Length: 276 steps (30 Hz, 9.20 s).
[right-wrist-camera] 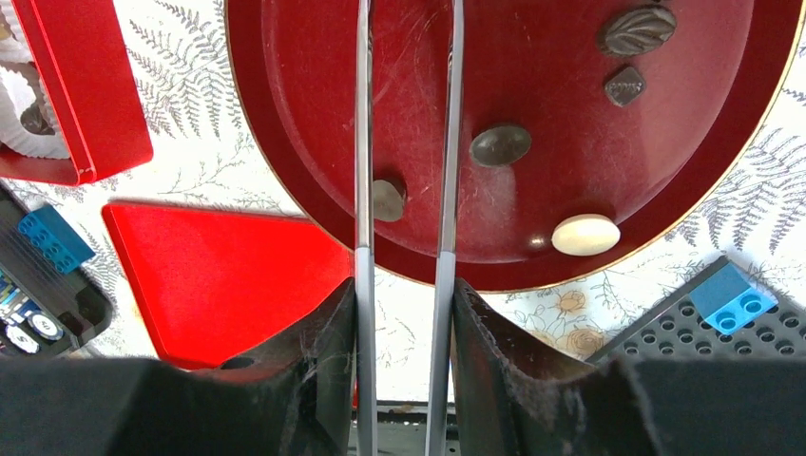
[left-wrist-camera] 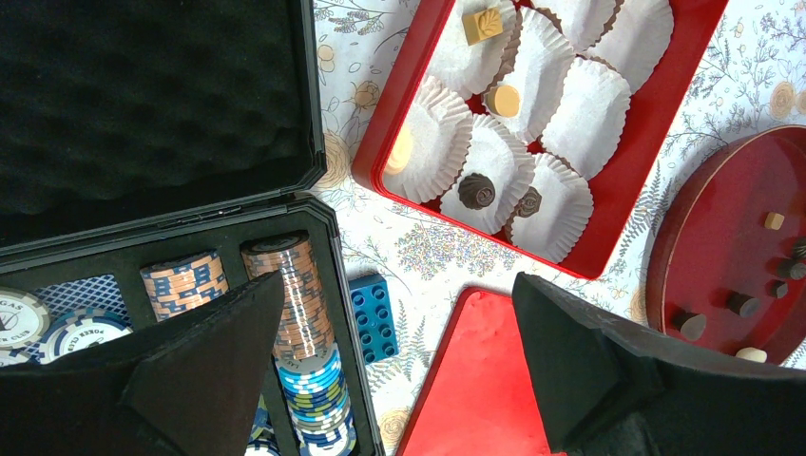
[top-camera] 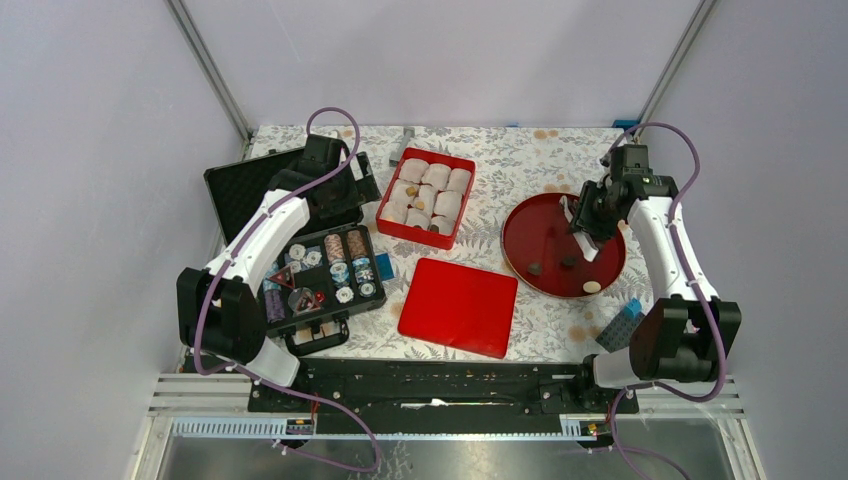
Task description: Pack the chocolate
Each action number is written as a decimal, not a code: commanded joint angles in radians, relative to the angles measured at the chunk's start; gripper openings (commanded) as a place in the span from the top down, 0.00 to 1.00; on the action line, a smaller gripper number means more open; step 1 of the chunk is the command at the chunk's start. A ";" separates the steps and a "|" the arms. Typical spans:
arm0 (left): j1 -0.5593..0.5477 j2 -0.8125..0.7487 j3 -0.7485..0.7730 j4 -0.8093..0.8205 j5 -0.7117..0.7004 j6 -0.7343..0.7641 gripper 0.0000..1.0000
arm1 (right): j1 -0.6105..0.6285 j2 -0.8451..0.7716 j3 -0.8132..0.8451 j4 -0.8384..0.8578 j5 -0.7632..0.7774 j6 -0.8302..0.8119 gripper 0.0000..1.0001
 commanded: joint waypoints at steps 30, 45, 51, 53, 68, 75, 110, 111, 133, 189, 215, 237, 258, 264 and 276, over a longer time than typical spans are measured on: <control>0.011 -0.064 0.000 0.053 -0.013 0.011 0.01 | 0.579 0.388 0.554 -0.029 -0.001 0.122 0.81; 0.018 -0.064 -0.005 0.054 -0.012 0.011 0.01 | 0.579 0.428 0.504 -0.001 0.022 0.113 0.71; 0.020 -0.068 -0.009 0.053 -0.013 0.012 0.01 | 0.579 0.440 0.491 0.008 0.031 0.119 0.70; 0.020 -0.069 -0.010 0.054 -0.012 0.011 0.01 | 0.579 0.443 0.485 0.012 0.034 0.120 0.70; 0.024 -0.065 -0.011 0.054 -0.012 0.010 0.01 | 0.579 0.453 0.472 0.015 0.047 0.121 0.57; 0.025 -0.060 -0.010 0.054 -0.012 0.011 0.01 | 0.579 0.454 0.474 0.014 0.049 0.125 0.55; 0.025 -0.045 0.000 0.055 0.002 0.011 0.01 | 0.087 -0.069 -0.040 0.070 0.241 0.092 0.68; 0.025 -0.044 0.001 0.054 0.003 0.012 0.01 | 0.076 -0.072 -0.053 0.072 0.235 0.089 0.67; 0.025 -0.058 0.012 0.054 0.010 0.019 0.01 | 0.006 0.036 -0.104 0.137 0.123 0.038 0.54; 0.026 -0.053 0.003 0.064 0.004 0.003 0.01 | 0.227 0.085 0.309 -0.051 0.106 0.062 0.75; 0.042 -0.116 -0.058 0.065 -0.042 0.003 0.01 | 0.540 0.660 0.920 -0.045 0.056 0.066 0.74; 0.070 -0.118 -0.042 0.045 -0.051 0.015 0.01 | 0.541 0.818 1.053 -0.076 0.032 0.049 0.59; 0.072 -0.086 -0.037 0.057 -0.021 -0.008 0.01 | 0.351 0.258 0.501 0.018 0.289 0.042 0.81; 0.072 -0.062 -0.020 0.059 0.006 0.003 0.01 | 0.202 0.052 0.239 -0.031 0.317 0.061 0.76; 0.072 -0.020 0.002 0.095 0.042 0.003 0.01 | 0.027 -0.063 0.004 -0.017 0.270 0.087 0.68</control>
